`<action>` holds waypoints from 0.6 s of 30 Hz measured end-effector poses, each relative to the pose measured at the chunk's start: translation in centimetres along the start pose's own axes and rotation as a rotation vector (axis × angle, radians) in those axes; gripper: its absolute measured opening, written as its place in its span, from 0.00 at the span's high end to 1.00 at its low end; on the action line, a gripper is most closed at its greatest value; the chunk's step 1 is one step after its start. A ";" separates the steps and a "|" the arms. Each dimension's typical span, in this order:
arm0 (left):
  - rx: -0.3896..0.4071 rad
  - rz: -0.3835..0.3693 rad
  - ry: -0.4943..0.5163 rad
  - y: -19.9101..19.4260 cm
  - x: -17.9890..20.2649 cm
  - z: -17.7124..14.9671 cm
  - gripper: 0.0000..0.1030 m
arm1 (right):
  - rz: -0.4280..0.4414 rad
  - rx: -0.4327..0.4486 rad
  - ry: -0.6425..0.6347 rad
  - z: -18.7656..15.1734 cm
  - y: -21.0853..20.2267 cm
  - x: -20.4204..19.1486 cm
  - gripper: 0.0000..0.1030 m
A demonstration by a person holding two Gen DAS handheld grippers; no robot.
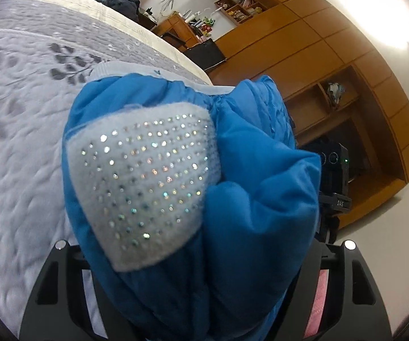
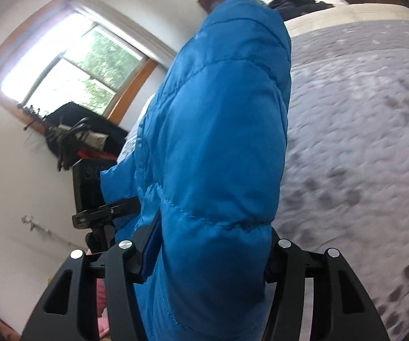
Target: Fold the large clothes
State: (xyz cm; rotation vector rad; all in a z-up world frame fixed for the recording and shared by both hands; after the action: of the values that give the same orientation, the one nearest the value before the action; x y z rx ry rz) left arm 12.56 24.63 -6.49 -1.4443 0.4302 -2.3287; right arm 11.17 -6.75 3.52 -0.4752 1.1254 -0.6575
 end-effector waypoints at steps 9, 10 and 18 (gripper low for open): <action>-0.019 0.064 -0.052 4.6 -3.9 2.5 0.27 | 0.024 -0.037 0.147 3.5 2.6 9.6 0.43; -0.021 0.064 -0.048 4.6 -4.1 2.5 0.26 | 0.036 -0.034 0.149 3.4 2.8 10.2 0.42; -0.020 0.157 -0.040 3.4 -2.3 1.4 0.19 | -0.008 -0.003 0.135 1.2 0.2 12.1 0.21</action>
State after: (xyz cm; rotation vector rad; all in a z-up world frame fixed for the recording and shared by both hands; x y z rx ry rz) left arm 15.27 22.60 -9.13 -1.4101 0.5371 -2.1742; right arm 15.72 -15.00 -4.20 -0.4429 1.2528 -0.7028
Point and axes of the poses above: each gripper's, at about its wrist camera, not at the fingertips, and y roughly the way its jaws point, x to its right, z to its top, the point moved 2 cm from there along y, roughly the way its jaws point, and after that the axes turned 5 degrees about -x, right-handed, at the moved point
